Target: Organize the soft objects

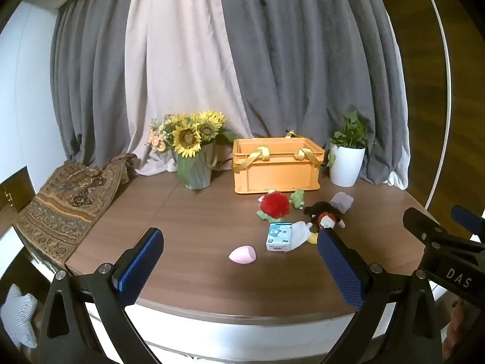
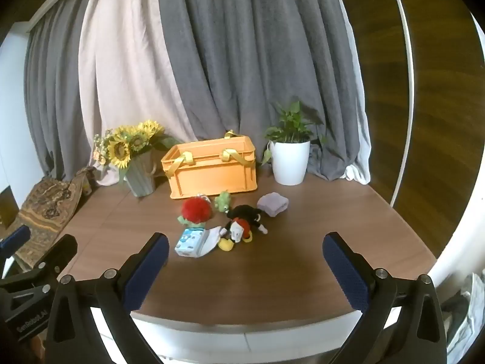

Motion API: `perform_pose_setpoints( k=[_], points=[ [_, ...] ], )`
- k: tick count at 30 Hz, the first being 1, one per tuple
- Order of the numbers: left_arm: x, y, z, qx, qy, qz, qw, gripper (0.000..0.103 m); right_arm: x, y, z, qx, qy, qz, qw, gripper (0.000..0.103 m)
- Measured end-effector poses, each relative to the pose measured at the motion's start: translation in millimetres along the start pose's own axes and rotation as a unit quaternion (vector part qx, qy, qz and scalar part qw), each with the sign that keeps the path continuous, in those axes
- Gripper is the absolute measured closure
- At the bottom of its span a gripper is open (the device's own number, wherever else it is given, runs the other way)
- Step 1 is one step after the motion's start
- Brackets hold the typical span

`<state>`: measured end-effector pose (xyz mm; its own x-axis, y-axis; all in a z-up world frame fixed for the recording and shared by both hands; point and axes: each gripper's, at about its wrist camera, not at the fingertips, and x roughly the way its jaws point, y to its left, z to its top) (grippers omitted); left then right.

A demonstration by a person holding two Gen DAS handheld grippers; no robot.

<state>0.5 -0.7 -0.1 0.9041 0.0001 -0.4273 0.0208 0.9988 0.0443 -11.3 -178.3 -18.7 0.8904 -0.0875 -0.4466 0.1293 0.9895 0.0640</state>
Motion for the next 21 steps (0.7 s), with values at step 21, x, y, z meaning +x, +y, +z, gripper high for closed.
perform_pose_setpoints(
  k=[21],
  points=[
    [7,2,-26,-0.01,0.047,-0.028,0.9984,0.0,6,-3,-7,-0.003,0.039,0.003,0.999,0.0]
  ],
)
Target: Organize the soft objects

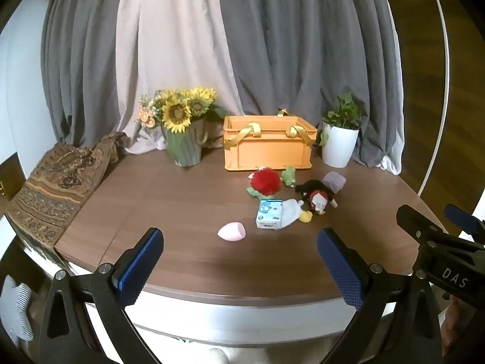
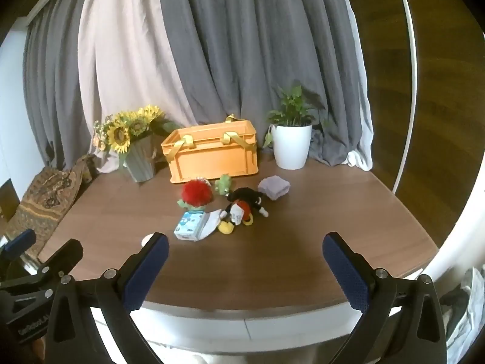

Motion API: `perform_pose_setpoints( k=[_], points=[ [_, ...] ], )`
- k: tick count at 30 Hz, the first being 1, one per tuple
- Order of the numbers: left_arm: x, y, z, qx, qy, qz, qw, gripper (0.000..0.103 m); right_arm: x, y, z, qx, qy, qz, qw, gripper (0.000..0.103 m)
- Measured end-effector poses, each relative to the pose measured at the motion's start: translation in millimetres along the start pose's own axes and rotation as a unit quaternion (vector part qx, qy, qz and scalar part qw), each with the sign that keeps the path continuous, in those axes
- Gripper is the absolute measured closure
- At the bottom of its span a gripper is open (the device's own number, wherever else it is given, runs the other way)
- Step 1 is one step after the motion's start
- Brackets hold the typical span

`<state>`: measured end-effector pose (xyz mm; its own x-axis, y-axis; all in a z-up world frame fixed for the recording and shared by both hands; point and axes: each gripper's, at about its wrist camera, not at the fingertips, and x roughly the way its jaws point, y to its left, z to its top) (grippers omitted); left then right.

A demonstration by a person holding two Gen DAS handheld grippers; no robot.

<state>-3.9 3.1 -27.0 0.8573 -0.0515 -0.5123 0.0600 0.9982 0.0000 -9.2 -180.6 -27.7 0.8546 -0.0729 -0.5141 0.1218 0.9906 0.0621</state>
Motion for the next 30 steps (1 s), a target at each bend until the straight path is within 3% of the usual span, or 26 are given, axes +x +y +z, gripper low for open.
perform_pose_setpoints(
  k=[30],
  points=[
    [9.8,-8.0,5.9,0.004,0.017,-0.004,0.9998,0.0,7.9,-4.4,-2.2,0.003,0.014,-0.004,1.0,0.0]
  ],
)
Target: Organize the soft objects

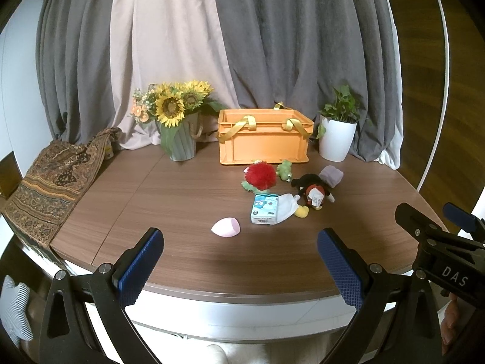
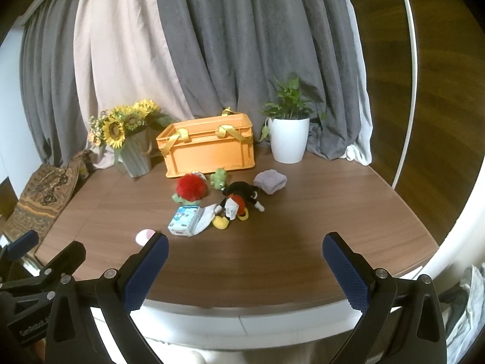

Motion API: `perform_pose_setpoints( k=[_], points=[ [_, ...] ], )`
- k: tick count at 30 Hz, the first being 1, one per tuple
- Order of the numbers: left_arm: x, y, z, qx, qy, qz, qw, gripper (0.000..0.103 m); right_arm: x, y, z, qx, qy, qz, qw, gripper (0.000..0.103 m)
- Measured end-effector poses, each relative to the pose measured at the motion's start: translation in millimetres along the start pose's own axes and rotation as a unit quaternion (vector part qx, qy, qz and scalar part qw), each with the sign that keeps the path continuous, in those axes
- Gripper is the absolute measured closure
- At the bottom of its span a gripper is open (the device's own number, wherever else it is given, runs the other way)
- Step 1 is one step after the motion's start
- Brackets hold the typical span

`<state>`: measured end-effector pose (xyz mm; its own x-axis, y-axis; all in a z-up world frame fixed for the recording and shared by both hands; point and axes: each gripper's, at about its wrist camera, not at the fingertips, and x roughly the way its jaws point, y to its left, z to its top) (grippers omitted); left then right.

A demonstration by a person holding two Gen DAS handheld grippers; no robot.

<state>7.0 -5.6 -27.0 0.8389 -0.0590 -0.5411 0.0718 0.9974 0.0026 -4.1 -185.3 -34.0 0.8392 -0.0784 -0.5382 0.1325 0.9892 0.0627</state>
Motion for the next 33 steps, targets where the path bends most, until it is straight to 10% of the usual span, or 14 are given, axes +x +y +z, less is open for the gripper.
perform_pose_setpoints(
  k=[33],
  points=[
    [0.8,5.4,2.7,-0.002,0.001,0.004,1.0,0.0,5.2,3.2,3.6,-0.003,-0.003,0.001,1.0,0.0]
  ],
)
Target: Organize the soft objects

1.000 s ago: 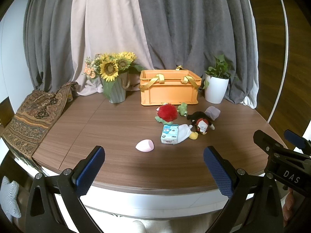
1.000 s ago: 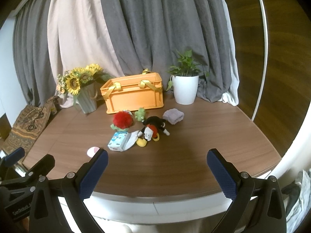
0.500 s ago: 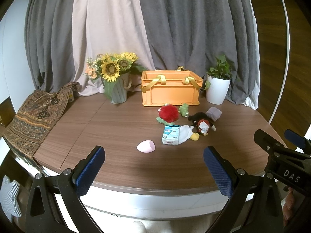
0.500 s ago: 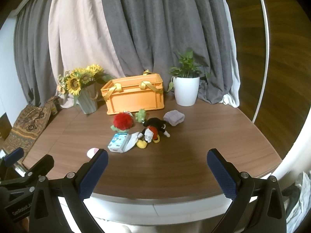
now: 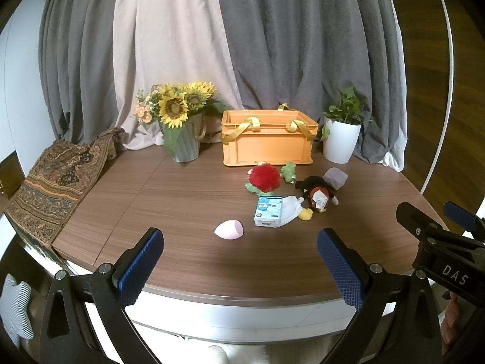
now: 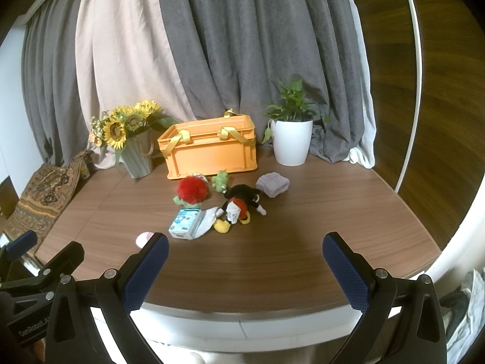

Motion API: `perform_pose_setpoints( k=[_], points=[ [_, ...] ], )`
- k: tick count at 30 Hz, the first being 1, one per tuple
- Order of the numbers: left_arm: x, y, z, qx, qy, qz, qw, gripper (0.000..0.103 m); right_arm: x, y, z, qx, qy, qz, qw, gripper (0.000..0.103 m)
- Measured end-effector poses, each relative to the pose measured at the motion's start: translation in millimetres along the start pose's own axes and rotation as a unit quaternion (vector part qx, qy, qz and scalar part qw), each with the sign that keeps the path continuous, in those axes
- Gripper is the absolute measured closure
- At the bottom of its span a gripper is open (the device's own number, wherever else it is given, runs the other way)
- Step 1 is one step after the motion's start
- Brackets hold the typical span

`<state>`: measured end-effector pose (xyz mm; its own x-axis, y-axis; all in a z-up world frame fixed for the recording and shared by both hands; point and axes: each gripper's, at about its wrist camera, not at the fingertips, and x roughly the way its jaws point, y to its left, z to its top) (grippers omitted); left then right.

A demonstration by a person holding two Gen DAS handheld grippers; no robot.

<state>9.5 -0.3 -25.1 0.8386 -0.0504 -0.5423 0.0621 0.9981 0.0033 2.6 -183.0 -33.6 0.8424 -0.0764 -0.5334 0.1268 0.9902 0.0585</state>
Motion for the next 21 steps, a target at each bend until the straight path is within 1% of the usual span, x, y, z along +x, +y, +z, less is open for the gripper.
perform_pose_setpoints(
  k=[9,14,18,21],
  points=[
    [8,9,1,-0.004,0.004,0.004,1.0,0.0,5,7,1,-0.004,0.001,0.003,1.0,0.0],
    [22,16,0,-0.016,0.01,0.013,0.9997,0.0,21,13,2,-0.01,0.003,0.012,1.0,0.0],
    [42,21,0,-0.029,0.028,0.021,0.999,0.0,38,19,1,-0.019,0.004,0.022,1.0,0.0],
    [54,26,0,-0.04,0.027,0.03,0.9983,0.0,55,24,3,-0.022,0.008,0.029,0.999,0.0]
  ],
)
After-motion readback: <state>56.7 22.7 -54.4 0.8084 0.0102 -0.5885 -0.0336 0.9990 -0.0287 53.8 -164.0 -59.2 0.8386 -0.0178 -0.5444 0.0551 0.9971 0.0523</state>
